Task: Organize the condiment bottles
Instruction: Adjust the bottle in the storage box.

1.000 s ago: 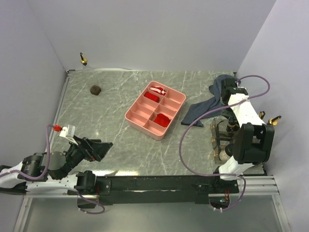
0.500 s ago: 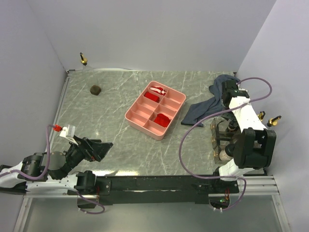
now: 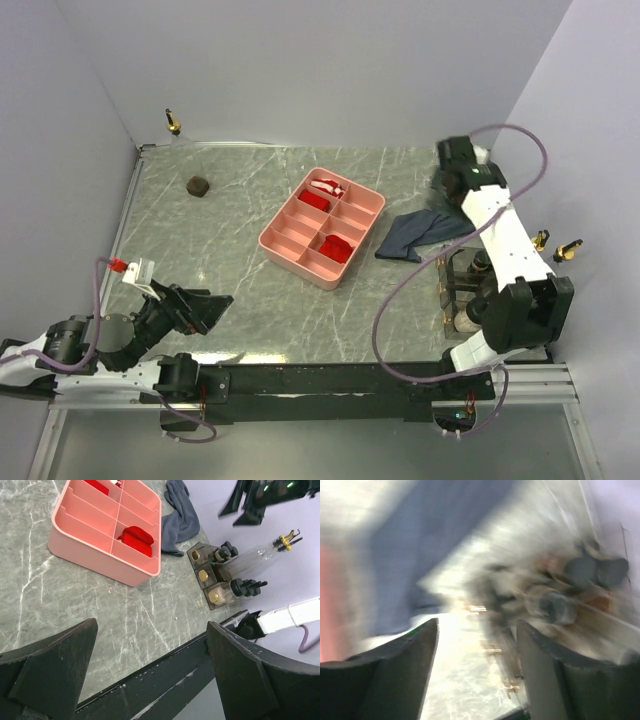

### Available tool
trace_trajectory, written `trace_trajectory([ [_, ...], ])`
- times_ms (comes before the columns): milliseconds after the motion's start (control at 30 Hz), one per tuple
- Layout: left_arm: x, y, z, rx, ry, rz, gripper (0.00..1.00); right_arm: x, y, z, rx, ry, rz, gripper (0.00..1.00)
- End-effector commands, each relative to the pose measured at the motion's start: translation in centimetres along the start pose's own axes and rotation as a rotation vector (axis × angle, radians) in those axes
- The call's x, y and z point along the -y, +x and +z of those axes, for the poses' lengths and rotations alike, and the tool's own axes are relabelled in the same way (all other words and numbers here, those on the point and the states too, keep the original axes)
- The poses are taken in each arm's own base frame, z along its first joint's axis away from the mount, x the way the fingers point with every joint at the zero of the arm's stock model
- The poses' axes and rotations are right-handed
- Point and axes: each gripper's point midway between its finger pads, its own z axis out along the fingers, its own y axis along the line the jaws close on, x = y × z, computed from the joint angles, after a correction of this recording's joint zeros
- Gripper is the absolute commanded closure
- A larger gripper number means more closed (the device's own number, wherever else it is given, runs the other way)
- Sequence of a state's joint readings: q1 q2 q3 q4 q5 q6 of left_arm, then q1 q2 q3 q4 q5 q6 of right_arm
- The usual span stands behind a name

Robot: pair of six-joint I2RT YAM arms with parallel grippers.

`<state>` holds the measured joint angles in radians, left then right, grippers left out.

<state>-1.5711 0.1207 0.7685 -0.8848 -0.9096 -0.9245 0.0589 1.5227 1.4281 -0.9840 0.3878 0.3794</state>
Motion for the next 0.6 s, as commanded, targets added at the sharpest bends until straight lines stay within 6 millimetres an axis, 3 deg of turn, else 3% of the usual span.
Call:
trace_trajectory([
  [0,-0.3,-1.1,-0.3,0.040,-0.005,-0.052,0.03,-7.7,-3.9,-7.6,0.164,-0.263,-0.071,0.15],
  [33,-0.4,-1.1,-0.3,0.041,-0.009,-0.051,0.03,-9.4,-4.1,-8.8,0.178,-0.325,-0.087,0.01],
  [67,-0.4,-1.1,-0.2,0.043,-0.016,-0.057,0.03,-11.7,-3.7,-10.4,0.196,-0.388,-0.128,0.00],
  [133,-0.5,-0.9,0.1,0.043,-0.044,-0.044,0.03,-14.2,-4.5,-13.1,0.250,-0.478,-0.133,0.00],
  [167,-0.5,-0.9,0.3,0.045,-0.059,-0.042,0.03,-15.9,-3.8,-14.6,0.264,-0.529,-0.167,0.00],
  [267,0.0,-2.0,1.3,0.097,-0.150,0.044,0.03,-18.5,-3.5,-17.4,0.306,-0.635,-0.189,0.00],
  [300,0.9,-2.4,2.0,0.109,-0.191,0.099,0.03,-19.4,-2.5,-18.1,0.307,-0.668,-0.212,0.00],
  [367,1.2,-4.6,2.6,0.210,-0.286,0.185,0.03,-20.3,-2.5,-19.7,0.354,-0.741,-0.205,0.00],
  [400,2.2,-5.5,3.1,0.245,-0.338,0.237,0.03,-20.7,-1.3,-19.2,0.336,-0.755,-0.219,0.00],
  [433,2.2,-7.0,3.0,0.327,-0.400,0.260,0.03,-20.4,-1.9,-20.5,0.377,-0.800,-0.194,0.00],
  [467,2.3,-7.1,3.4,0.362,-0.447,0.302,0.03,-20.5,-0.8,-19.8,0.359,-0.809,-0.202,0.00],
  [533,3.6,-9.7,2.8,0.442,-0.457,0.232,0.03,-19.8,-1.1,-21.2,0.406,-0.859,-0.161,0.00],
  [567,4.4,-10.4,3.0,0.505,-0.457,0.192,0.03,-19.7,-0.2,-20.6,0.394,-0.867,-0.173,0.00],
])
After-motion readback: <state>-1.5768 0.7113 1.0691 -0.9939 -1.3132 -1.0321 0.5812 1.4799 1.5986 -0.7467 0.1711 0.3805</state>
